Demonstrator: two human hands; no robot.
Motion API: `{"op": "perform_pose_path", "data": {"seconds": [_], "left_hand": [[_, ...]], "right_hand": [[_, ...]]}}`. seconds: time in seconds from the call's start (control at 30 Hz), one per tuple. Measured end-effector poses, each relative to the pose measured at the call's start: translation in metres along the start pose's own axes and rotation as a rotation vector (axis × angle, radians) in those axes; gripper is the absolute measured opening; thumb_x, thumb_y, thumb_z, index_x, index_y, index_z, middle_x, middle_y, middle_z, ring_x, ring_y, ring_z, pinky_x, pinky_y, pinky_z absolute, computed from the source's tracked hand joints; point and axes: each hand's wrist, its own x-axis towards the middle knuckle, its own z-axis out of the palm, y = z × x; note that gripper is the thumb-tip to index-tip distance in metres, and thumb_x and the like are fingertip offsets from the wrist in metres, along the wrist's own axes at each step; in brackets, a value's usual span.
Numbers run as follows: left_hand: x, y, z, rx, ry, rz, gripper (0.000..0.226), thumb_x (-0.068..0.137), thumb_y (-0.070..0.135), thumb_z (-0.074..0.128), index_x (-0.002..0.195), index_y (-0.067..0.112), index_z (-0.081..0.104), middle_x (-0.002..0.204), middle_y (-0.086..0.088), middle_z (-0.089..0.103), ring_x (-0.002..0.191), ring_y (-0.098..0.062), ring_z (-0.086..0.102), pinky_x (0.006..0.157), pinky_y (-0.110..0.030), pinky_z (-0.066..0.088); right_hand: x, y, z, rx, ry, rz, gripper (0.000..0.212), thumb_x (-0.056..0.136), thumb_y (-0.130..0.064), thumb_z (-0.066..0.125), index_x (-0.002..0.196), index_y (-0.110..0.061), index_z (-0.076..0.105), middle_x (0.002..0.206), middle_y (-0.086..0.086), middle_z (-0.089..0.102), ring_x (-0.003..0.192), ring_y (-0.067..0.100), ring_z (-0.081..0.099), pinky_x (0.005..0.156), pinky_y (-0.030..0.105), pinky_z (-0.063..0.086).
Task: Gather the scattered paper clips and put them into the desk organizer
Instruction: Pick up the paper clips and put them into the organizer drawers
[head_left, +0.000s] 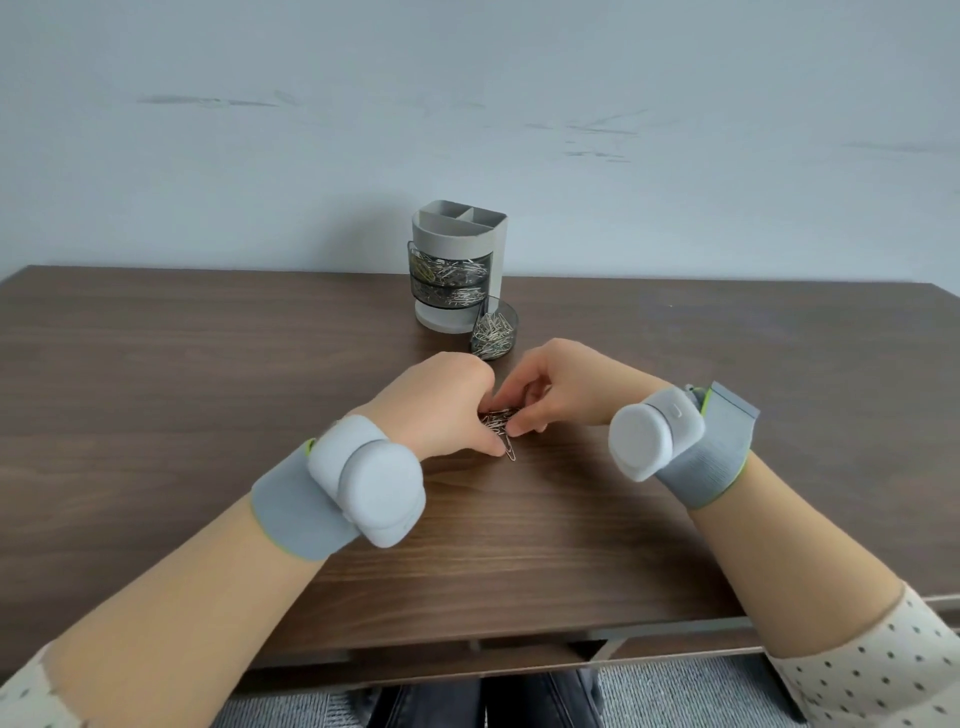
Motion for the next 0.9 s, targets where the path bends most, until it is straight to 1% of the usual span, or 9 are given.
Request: {"op": "perform_pose_path", "data": {"seconds": [0.1, 0.2, 0.27, 0.4, 0.47, 0.53, 0.7, 0.8, 0.9], "left_hand": [[0.001, -0.001, -0.001, -0.024, 0.010, -0.010, 0.036, 0.067, 0.032, 0.074, 0.090, 0.006, 0.063, 0.096, -0.008, 0.063, 0.091, -0.025, 0.060, 0.080, -0.040, 0.050], [0.002, -0.003, -0.002, -0.055, 0.028, -0.011, 0.021, 0.069, 0.023, 0.073, 0.082, 0.009, 0.067, 0.088, -0.005, 0.065, 0.087, -0.024, 0.062, 0.076, -0.036, 0.051], [0.002, -0.005, -0.002, -0.082, 0.034, -0.018, 0.015, 0.069, 0.020, 0.073, 0.080, 0.012, 0.069, 0.082, -0.002, 0.064, 0.086, -0.023, 0.063, 0.077, -0.036, 0.051], [-0.002, -0.008, 0.002, -0.108, 0.089, -0.029, 0.010, 0.070, 0.023, 0.070, 0.080, 0.020, 0.071, 0.078, 0.004, 0.062, 0.087, -0.020, 0.063, 0.079, -0.036, 0.051], [-0.003, -0.010, 0.005, -0.119, 0.147, -0.031, 0.009, 0.071, 0.025, 0.069, 0.080, 0.023, 0.071, 0.078, 0.008, 0.059, 0.088, -0.018, 0.061, 0.075, -0.030, 0.047], [-0.003, -0.012, 0.010, -0.100, 0.202, -0.033, 0.010, 0.073, 0.028, 0.068, 0.082, 0.024, 0.070, 0.083, 0.006, 0.064, 0.089, -0.017, 0.060, 0.072, -0.027, 0.043], [0.011, -0.015, 0.003, -0.263, 0.314, -0.061, 0.010, 0.071, 0.023, 0.071, 0.079, 0.018, 0.072, 0.080, -0.001, 0.072, 0.080, -0.018, 0.066, 0.077, -0.031, 0.052], [0.029, -0.017, -0.010, -0.348, 0.450, -0.074, 0.010, 0.071, 0.020, 0.071, 0.080, 0.016, 0.073, 0.079, -0.003, 0.073, 0.074, -0.016, 0.065, 0.074, -0.028, 0.051], [0.047, -0.018, -0.021, -0.405, 0.511, -0.069, 0.013, 0.073, 0.013, 0.068, 0.085, 0.010, 0.073, 0.083, -0.010, 0.074, 0.078, -0.019, 0.067, 0.078, -0.032, 0.052]], "right_hand": [[0.001, -0.001, 0.002, 0.023, 0.023, 0.011, 0.023, 0.068, -0.010, 0.076, 0.091, -0.009, 0.071, 0.056, -0.007, 0.061, 0.044, 0.002, 0.054, 0.050, 0.009, 0.043], [0.000, -0.002, 0.005, 0.042, 0.057, 0.008, 0.015, 0.069, -0.010, 0.075, 0.083, -0.012, 0.072, 0.042, -0.018, 0.057, 0.038, -0.001, 0.050, 0.045, 0.008, 0.041], [-0.001, -0.002, 0.008, 0.035, 0.088, -0.012, 0.012, 0.069, -0.012, 0.075, 0.080, -0.015, 0.072, 0.044, -0.017, 0.057, 0.039, -0.003, 0.049, 0.045, 0.005, 0.038], [-0.003, 0.000, 0.012, -0.030, 0.115, -0.056, 0.012, 0.069, -0.017, 0.075, 0.080, -0.015, 0.070, 0.062, -0.017, 0.056, 0.052, -0.012, 0.050, 0.054, 0.002, 0.037], [-0.002, 0.001, 0.013, -0.034, 0.129, -0.062, 0.009, 0.069, -0.018, 0.075, 0.077, -0.017, 0.069, 0.062, -0.017, 0.056, 0.053, -0.012, 0.050, 0.054, 0.002, 0.037], [0.000, 0.002, 0.014, -0.036, 0.159, -0.069, 0.008, 0.069, -0.018, 0.074, 0.075, -0.018, 0.070, 0.061, -0.017, 0.055, 0.054, -0.012, 0.050, 0.055, 0.002, 0.037], [0.009, 0.002, 0.003, -0.036, 0.304, -0.105, 0.006, 0.070, -0.013, 0.074, 0.073, -0.011, 0.069, 0.055, -0.019, 0.052, 0.049, -0.012, 0.050, 0.053, 0.002, 0.037], [0.024, 0.000, -0.011, -0.022, 0.448, -0.146, 0.004, 0.072, -0.009, 0.071, 0.075, -0.009, 0.069, 0.061, -0.008, 0.056, 0.049, -0.007, 0.051, 0.054, 0.004, 0.037], [0.043, 0.001, -0.019, -0.004, 0.569, -0.143, 0.007, 0.075, -0.007, 0.066, 0.080, -0.010, 0.070, 0.077, 0.010, 0.066, 0.057, 0.004, 0.052, 0.063, 0.017, 0.041]]}}
